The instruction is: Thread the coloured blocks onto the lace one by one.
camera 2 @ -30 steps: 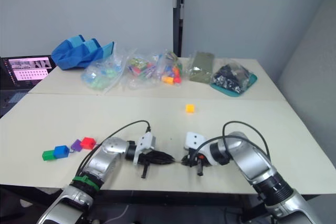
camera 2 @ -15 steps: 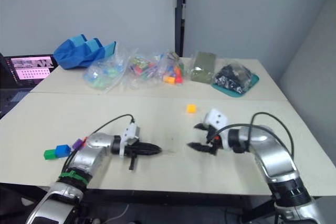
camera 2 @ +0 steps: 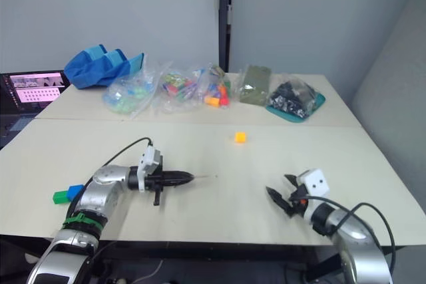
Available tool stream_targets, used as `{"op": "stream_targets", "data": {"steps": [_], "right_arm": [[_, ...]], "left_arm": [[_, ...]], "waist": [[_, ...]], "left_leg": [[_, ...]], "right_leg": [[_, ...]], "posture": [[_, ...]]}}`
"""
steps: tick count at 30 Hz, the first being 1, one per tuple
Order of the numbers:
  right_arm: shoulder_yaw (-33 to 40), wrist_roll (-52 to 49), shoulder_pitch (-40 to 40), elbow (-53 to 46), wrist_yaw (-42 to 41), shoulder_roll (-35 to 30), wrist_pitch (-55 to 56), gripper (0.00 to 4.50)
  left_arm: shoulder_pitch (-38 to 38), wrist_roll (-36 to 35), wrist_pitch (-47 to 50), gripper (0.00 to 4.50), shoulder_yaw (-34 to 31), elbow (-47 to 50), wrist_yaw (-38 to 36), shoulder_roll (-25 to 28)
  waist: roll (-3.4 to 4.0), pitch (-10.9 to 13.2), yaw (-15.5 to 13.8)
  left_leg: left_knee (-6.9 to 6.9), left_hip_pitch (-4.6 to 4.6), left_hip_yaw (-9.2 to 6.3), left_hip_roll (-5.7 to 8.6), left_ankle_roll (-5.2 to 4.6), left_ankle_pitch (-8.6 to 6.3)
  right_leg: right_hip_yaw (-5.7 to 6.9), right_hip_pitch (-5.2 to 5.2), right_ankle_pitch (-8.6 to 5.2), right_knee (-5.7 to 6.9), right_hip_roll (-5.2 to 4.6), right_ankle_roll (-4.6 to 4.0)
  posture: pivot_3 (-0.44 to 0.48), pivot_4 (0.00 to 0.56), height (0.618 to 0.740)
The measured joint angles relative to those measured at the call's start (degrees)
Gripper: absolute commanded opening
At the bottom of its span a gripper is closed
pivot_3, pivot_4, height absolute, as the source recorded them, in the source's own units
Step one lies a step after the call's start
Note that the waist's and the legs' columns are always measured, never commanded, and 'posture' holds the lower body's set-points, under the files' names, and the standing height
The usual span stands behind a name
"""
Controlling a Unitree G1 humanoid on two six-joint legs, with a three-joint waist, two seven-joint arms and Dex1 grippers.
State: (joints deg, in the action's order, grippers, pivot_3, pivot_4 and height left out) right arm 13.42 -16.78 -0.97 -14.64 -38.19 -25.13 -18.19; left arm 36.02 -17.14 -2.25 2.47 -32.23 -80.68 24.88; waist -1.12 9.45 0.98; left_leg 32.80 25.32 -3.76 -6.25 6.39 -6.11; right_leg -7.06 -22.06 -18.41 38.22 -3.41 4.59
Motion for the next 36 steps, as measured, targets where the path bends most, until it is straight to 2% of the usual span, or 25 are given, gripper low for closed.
{"op": "stream_targets", "data": {"steps": [8,14,16,18,21,29,33,36], "right_arm": [[-1.61,0.04,0.63,-0.44,4.21,1.96,0.88,3.73],[-6.97,3.29,16.50,6.99,9.61,5.46,0.77,3.73],[-8.46,4.19,20.91,11.48,10.30,6.17,1.06,3.73],[-9.28,5.41,29.90,23.03,11.19,7.04,1.58,3.73],[-9.95,6.56,39.32,33.54,11.09,7.59,3.51,3.73],[-10.39,9.06,52.32,60.66,13.63,11.14,11.51,3.73],[-10.31,10.49,57.46,71.75,16.12,13.23,16.54,3.73],[-10.11,11.03,59.37,76.33,17.24,13.98,19.17,3.73]], "left_arm": [[-0.54,0.00,-0.09,0.00,-0.75,0.16,0.12,1.58],[-1.44,0.10,-0.27,0.00,-1.00,1.41,1.73,1.12],[-2.09,0.10,-0.13,0.00,-1.10,2.17,2.67,0.93],[-3.03,0.13,0.25,0.00,-0.97,3.33,3.66,0.58],[-3.71,0.13,1.02,0.00,0.14,5.69,4.42,-0.37],[-5.73,-1.14,3.66,0.00,0.09,12.13,6.37,-0.60],[-6.52,-1.19,4.39,0.00,0.18,13.70,7.51,-0.59],[-6.81,-1.18,4.79,0.00,0.23,13.84,8.04,-0.53]], "waist": [[0.00,0.00,0.20],[0.00,0.00,0.88],[0.00,0.00,0.60],[0.04,0.03,0.78],[0.05,0.03,0.93],[0.06,0.03,1.55],[0.06,0.03,1.81],[0.07,0.04,1.81]], "left_leg": [[-0.01,-0.01,0.00,0.00,0.00,0.00],[-0.04,-0.01,-0.01,0.00,0.01,0.01],[-0.07,0.01,-0.01,0.00,0.01,0.01],[-0.04,0.01,0.00,0.02,0.05,0.04],[-0.11,0.00,-0.04,0.00,0.06,0.05],[-0.12,0.01,-0.04,0.00,0.06,0.05],[-0.14,0.00,-0.04,0.00,0.06,0.05],[-0.14,0.00,-0.04,0.00,0.06,0.05]], "right_leg": [[-0.01,0.00,0.00,0.00,0.00,0.00],[0.00,-0.01,0.02,0.02,0.01,-0.01],[0.01,0.00,0.01,-0.05,0.00,-0.01],[-0.02,-0.01,0.06,-0.04,-0.02,0.02],[0.03,-0.03,0.07,-0.01,0.00,0.00],[0.02,-0.03,0.07,-0.01,-0.01,0.00],[0.02,-0.05,0.07,0.00,-0.01,0.00],[0.03,-0.05,0.07,0.00,-0.01,0.00]], "posture": [[0.000,0.150,0.740],[0.000,0.150,0.740],[0.000,0.150,0.740],[0.000,0.150,0.740],[0.000,0.150,0.740],[0.000,0.150,0.740],[0.000,0.150,0.740],[0.000,0.150,0.740]]}}
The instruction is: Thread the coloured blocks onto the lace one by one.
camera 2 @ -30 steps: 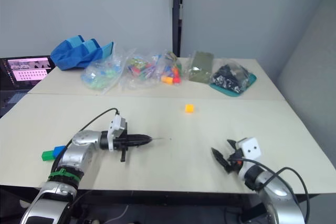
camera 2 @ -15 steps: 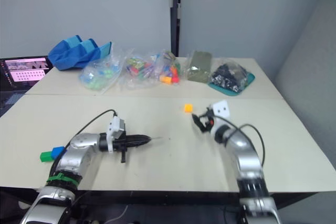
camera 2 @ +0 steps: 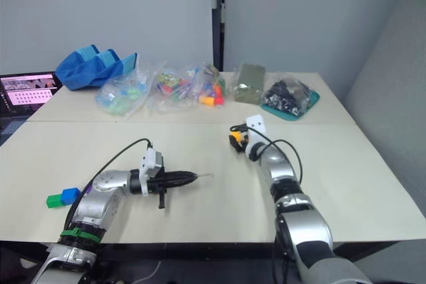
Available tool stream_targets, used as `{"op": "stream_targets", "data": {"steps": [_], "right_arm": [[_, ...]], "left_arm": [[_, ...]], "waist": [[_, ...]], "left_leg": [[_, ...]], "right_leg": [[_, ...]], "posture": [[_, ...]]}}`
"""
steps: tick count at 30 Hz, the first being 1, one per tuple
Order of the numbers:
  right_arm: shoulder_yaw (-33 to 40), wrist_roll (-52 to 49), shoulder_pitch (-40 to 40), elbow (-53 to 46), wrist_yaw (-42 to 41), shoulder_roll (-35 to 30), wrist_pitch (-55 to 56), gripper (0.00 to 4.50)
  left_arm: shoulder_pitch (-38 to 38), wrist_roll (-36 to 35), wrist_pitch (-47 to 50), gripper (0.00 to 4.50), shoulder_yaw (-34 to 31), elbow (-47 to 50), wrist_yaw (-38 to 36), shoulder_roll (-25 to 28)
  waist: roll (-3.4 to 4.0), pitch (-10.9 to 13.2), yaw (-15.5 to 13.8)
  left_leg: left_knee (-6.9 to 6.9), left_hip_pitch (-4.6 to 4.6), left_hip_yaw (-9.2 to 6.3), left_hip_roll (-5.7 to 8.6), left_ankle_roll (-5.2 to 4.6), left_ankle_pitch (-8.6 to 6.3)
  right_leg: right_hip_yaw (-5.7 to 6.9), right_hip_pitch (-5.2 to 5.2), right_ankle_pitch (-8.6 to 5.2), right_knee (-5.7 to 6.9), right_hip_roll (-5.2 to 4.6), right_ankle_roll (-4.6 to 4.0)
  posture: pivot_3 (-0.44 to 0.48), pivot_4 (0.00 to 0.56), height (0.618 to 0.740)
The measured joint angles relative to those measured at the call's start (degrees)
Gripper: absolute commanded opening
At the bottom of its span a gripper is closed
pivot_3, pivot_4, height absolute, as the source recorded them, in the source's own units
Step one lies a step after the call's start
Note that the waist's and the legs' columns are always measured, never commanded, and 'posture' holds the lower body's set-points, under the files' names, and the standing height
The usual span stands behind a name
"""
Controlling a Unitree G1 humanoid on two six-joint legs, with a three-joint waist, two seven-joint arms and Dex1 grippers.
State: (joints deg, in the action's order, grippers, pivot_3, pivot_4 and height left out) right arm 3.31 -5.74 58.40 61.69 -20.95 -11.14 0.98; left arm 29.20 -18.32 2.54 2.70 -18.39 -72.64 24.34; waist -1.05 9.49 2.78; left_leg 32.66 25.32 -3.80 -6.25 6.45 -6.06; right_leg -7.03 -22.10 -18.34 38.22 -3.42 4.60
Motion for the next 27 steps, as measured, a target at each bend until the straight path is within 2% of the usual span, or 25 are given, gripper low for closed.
{"op": "stream_targets", "data": {"steps": [5,11,14,19,27], "right_arm": [[0.19,1.07,4.35,8.11,2.25,2.06,2.50,3.73],[1.29,2.24,6.18,12.51,4.94,2.94,3.44,3.73],[1.88,2.41,6.19,13.75,5.97,3.05,3.44,3.07],[3.11,2.95,6.19,15.15,7.62,3.26,3.54,1.26],[4.24,3.46,6.12,15.28,6.39,3.05,4.96,1.16]], "left_arm": [[-0.29,0.01,0.60,0.00,0.00,0.87,0.86,0.29],[-0.39,0.02,1.46,0.00,0.00,1.92,1.83,0.61],[-0.46,0.02,1.52,0.00,0.00,2.05,1.99,0.64],[-0.47,0.09,1.68,0.00,0.45,2.55,2.45,0.64],[-1.28,0.09,2.67,0.00,0.90,2.99,3.14,0.64]], "waist": [[0.01,0.01,0.07],[0.02,0.01,-0.06],[0.02,0.01,-0.01],[0.02,0.01,0.03],[0.03,0.02,0.11]], "left_leg": [[-0.01,0.00,0.00,0.00,0.00,0.00],[-0.01,0.00,0.00,0.00,0.00,0.00],[-0.01,0.00,0.00,0.00,0.00,0.00],[-0.02,0.00,0.00,0.00,0.00,0.00],[-0.02,0.00,0.00,0.00,0.00,0.00]], "right_leg": [[-0.01,-0.01,0.00,0.01,0.00,0.00],[0.00,-0.01,0.00,0.01,0.00,0.00],[-0.01,-0.01,0.00,0.01,0.00,0.00],[-0.01,-0.01,0.00,0.01,0.00,0.00],[-0.01,-0.02,0.00,0.01,0.00,0.00]], "posture": [[0.000,0.150,0.740],[0.000,0.150,0.740],[0.000,0.150,0.740],[0.000,0.150,0.740],[0.000,0.150,0.740]]}}
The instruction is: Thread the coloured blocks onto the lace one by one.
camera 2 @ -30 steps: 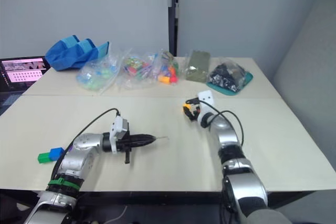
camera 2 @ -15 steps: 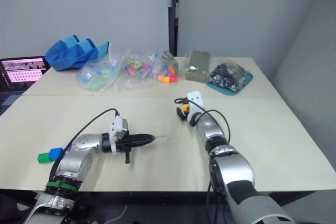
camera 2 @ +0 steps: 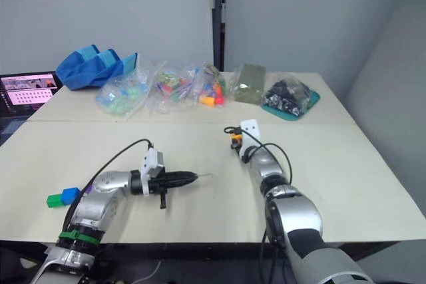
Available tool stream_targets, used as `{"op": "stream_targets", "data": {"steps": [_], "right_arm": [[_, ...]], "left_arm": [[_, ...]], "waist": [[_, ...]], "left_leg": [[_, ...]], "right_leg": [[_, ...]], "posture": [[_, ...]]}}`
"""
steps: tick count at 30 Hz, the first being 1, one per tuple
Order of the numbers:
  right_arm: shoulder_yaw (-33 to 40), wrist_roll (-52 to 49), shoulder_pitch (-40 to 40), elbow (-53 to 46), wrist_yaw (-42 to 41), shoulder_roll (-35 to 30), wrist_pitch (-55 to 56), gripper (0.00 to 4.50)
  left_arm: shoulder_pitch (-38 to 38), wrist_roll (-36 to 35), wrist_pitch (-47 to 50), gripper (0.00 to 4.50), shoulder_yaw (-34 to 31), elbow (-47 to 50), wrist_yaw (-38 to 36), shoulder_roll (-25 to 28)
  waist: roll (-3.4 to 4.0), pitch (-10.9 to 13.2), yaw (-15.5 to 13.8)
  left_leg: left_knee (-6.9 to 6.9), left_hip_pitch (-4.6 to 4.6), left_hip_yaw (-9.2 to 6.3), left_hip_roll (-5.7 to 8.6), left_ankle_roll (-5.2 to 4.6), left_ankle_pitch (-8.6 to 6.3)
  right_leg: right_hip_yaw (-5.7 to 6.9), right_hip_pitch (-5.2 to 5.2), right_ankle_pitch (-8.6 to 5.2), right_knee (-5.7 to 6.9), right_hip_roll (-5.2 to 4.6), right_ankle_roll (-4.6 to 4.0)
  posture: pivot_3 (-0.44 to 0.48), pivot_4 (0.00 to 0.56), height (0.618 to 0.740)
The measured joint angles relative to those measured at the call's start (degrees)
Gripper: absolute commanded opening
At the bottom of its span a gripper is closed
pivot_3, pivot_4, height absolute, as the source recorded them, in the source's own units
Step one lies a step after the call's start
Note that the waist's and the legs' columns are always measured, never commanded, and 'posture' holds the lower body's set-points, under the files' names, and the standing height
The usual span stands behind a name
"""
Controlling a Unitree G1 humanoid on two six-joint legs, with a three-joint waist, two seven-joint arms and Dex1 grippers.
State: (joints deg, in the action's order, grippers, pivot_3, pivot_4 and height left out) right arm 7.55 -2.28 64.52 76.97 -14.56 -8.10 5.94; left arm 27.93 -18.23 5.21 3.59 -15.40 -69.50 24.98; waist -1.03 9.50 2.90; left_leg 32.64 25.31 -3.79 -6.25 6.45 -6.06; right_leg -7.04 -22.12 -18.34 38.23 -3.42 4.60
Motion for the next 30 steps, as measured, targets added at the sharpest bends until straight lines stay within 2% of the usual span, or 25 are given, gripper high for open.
{"op": "stream_targets", "data": {"steps": [6,9,13,14,17,20,24,28,30], "right_arm": [[-0.73,0.43,-4.21,-4.79,-5.49,-1.25,1.74,1.16],[-1.35,-0.12,-10.88,-14.63,-8.61,-2.30,0.51,1.16],[-3.01,-1.88,-27.87,-45.11,-9.93,-3.24,-11.79,1.16],[-4.02,-2.57,-34.01,-56.19,-9.89,-3.84,-17.40,1.16],[-6.17,-4.17,-48.38,-80.43,-8.37,-4.22,-31.68,1.16],[-6.97,-5.59,-57.31,-97.01,-5.49,-4.38,-43.96,1.16],[-7.06,-6.72,-63.19,-109.81,-1.53,-3.25,-55.39,1.16],[-7.00,-8.10,-66.39,-117.43,2.11,0.00,-63.44,1.16],[-7.09,-8.79,-66.50,-119.56,2.85,0.52,-66.86,2.21]], "left_arm": [[-0.27,0.05,0.00,0.00,0.25,0.11,0.23,-0.03],[-0.65,0.10,0.00,0.00,0.49,0.13,0.23,-0.19],[-0.70,0.11,-0.01,0.00,1.26,0.31,-0.05,-0.50],[-0.48,0.09,-0.08,0.00,1.60,0.13,-0.32,-0.72],[0.62,0.12,-0.29,0.00,2.24,-1.81,-1.44,-1.01],[2.53,0.17,-1.32,0.00,2.77,-4.89,-2.81,-1.72],[4.97,0.37,-2.51,0.00,3.59,-8.35,-4.51,-2.68],[6.80,0.87,-4.10,0.00,4.34,-11.72,-5.88,-3.89],[7.30,1.31,-4.59,0.00,4.65,-12.91,-6.27,-4.48]], "waist": [[0.00,0.00,-0.20],[0.00,0.00,-0.29],[0.01,0.00,-0.62],[0.04,-0.02,-0.80],[0.05,-0.03,-0.85],[0.03,-0.03,-0.80],[0.01,-0.04,-0.61],[0.00,-0.05,-0.68],[-0.01,-0.06,-0.66]], "left_leg": [[0.01,0.00,0.00,0.00,0.00,0.00],[0.02,0.01,0.00,0.00,0.00,0.00],[0.03,0.05,0.00,0.00,0.01,0.00],[0.04,0.07,-0.01,0.00,0.01,0.00],[0.05,0.07,-0.01,0.00,0.00,0.00],[0.10,0.06,-0.01,0.00,0.01,-0.01],[0.09,0.06,-0.01,0.00,0.00,-0.01],[0.08,0.07,-0.01,0.00,-0.01,-0.02],[0.10,0.08,-0.01,0.00,-0.01,-0.02]], "right_leg": [[0.00,0.01,0.00,-0.01,0.00,0.00],[-0.01,0.01,0.00,-0.01,0.00,0.00],[-0.01,-0.03,-0.01,0.00,0.00,0.01],[0.00,-0.03,-0.01,0.01,0.00,0.01],[-0.01,-0.03,-0.02,0.00,0.01,0.01],[-0.01,-0.02,-0.02,0.01,0.01,0.01],[-0.02,-0.03,-0.02,-0.01,0.01,0.01],[-0.01,-0.02,-0.02,-0.03,0.01,0.01],[-0.02,-0.01,-0.02,-0.05,0.00,0.01]], "posture": [[0.000,0.150,0.740],[0.000,0.150,0.740],[0.000,0.150,0.740],[0.000,0.150,0.740],[0.000,0.150,0.740],[0.000,0.150,0.740],[0.000,0.150,0.740],[0.000,0.150,0.740],[0.000,0.150,0.740]]}}
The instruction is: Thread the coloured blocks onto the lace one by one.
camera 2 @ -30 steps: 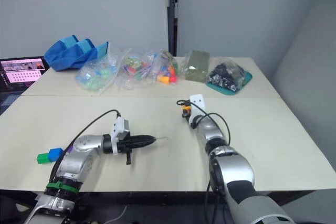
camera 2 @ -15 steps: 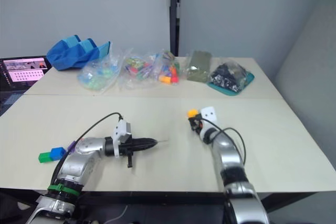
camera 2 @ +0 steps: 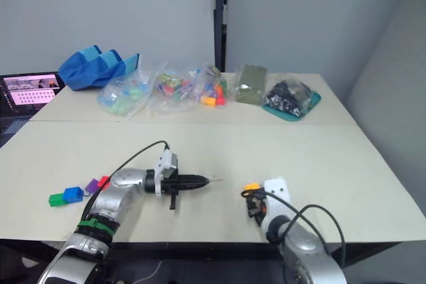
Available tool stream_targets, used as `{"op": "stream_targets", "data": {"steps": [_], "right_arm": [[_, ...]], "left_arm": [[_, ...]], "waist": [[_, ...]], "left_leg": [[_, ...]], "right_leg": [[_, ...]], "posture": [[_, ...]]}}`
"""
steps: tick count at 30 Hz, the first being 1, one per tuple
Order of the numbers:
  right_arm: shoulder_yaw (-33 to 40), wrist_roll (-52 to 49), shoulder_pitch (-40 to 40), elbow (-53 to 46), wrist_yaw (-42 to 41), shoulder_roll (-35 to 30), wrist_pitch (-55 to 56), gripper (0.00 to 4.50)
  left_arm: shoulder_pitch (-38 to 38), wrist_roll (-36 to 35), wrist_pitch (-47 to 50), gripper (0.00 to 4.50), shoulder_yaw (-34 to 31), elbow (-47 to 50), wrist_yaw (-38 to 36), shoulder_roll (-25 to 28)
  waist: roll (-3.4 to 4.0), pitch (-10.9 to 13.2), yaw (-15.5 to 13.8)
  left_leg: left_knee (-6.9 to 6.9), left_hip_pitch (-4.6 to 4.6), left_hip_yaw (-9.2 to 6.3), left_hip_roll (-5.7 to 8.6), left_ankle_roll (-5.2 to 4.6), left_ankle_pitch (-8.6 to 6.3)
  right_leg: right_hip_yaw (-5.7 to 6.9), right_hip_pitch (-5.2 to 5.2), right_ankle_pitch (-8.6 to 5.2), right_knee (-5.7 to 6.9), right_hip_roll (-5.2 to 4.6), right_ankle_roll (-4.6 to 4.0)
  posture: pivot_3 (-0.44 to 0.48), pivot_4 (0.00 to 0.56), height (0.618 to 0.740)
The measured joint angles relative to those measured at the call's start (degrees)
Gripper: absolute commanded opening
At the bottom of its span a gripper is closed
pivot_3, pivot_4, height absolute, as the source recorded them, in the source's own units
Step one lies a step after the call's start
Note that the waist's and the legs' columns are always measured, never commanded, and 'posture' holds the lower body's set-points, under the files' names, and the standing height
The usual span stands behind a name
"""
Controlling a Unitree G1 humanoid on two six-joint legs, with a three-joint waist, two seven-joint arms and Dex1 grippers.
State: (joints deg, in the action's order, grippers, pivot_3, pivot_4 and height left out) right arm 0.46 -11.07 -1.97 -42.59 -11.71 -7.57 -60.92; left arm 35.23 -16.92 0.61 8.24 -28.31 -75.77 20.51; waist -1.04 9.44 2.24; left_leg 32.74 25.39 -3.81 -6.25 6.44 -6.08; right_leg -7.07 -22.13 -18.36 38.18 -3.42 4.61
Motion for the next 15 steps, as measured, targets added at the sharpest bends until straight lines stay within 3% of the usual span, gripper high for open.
{"op": "stream_targets", "data": {"steps": [6,7,13,15], "right_arm": [[1.19,-3.19,3.05,-1.91,-0.70,-2.21,-7.19,4.30],[1.63,-3.57,3.65,-2.10,-0.93,-3.03,-7.86,4.45],[4.53,-8.67,9.67,-5.26,-6.91,-12.98,-15.38,4.45],[4.78,-13.44,12.48,-5.84,-13.08,-19.60,-16.80,4.45]], "left_arm": [[0.03,0.15,-0.66,0.00,0.05,-0.86,-0.48,-0.62],[0.02,0.15,-0.66,0.00,0.06,-0.85,-0.49,-0.64],[-0.62,0.15,-0.66,0.00,-0.13,-0.69,-0.25,-0.58],[-1.15,0.15,-0.66,0.00,-0.22,-0.14,-0.17,-0.54]], "waist": [[-0.02,0.00,0.02],[-0.02,0.00,0.02],[-0.02,0.00,-0.01],[-0.02,0.01,0.07]], "left_leg": [[0.01,0.03,-0.01,0.00,0.00,0.00],[0.00,0.03,-0.01,0.00,0.00,0.00],[0.00,0.05,-0.02,0.00,-0.01,0.00],[0.00,0.05,-0.02,0.00,-0.02,-0.01]], "right_leg": [[0.01,-0.01,0.00,0.00,0.00,0.00],[0.01,-0.01,0.00,0.00,0.00,0.00],[0.01,-0.02,0.00,-0.02,0.00,0.00],[0.01,-0.02,0.00,-0.03,0.00,0.00]], "posture": [[0.000,0.150,0.740],[0.000,0.150,0.740],[0.000,0.150,0.740],[0.000,0.150,0.740]]}}
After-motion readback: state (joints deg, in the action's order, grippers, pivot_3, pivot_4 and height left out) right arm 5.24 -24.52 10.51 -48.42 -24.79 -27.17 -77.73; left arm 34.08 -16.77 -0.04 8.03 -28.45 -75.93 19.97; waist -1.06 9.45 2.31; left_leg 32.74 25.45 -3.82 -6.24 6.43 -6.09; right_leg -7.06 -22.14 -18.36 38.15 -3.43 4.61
